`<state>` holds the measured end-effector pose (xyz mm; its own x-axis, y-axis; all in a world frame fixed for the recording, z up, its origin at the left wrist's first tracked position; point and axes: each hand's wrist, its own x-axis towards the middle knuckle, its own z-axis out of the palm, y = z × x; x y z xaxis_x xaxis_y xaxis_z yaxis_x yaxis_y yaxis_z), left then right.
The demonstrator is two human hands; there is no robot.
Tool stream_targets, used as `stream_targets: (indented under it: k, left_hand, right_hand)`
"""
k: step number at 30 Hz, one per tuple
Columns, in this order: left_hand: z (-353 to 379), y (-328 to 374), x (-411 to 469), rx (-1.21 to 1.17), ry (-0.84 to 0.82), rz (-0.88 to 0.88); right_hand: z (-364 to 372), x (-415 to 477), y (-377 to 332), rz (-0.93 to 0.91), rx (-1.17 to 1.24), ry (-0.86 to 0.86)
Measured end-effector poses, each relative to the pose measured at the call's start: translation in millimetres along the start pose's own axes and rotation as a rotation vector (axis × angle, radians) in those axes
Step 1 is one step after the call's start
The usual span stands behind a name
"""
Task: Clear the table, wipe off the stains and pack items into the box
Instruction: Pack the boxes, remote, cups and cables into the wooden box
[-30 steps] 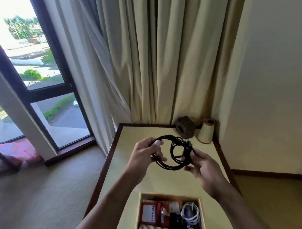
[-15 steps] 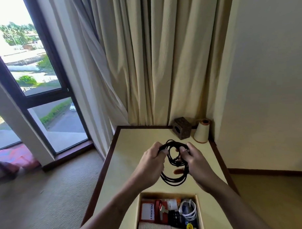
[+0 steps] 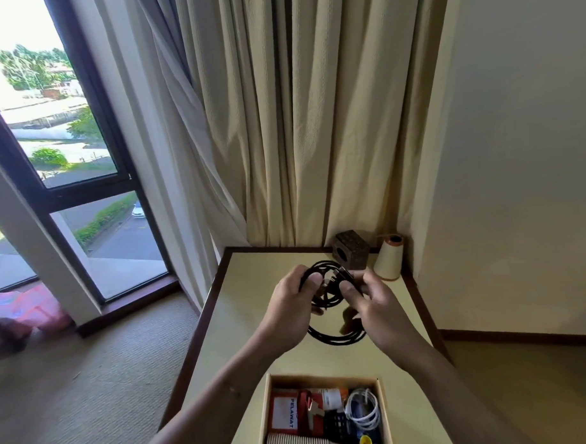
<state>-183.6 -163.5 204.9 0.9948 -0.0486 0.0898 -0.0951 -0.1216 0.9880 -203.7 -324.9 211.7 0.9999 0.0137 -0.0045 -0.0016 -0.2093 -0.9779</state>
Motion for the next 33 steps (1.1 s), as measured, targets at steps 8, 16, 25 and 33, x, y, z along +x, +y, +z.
stream_targets:
  k: [8,16,25,33]
  left_hand:
    - [-11.4,-4.8,1.2,0.05,-0.08,-0.027]
    - [-26.1,20.8,5.0,-0.155,-0.56,-0.356]
    - [-16.3,13.5,2.2,-0.239,-0.28,-0.059]
    - [-15.1,20.5,2.8,-0.106,-0.366,-0.074]
  right_hand:
    - [-8.9,3.1,-5.6,-0.342,-0.27,0.092]
    - [-21.9,21.6,-24.5,-0.588,-0.588,-0.218]
    - [-8.1,12.4,-12.3,-0.118,0.039,0.016]
    - [-7.0,14.2,-4.6,-0.098,0.003,0.03]
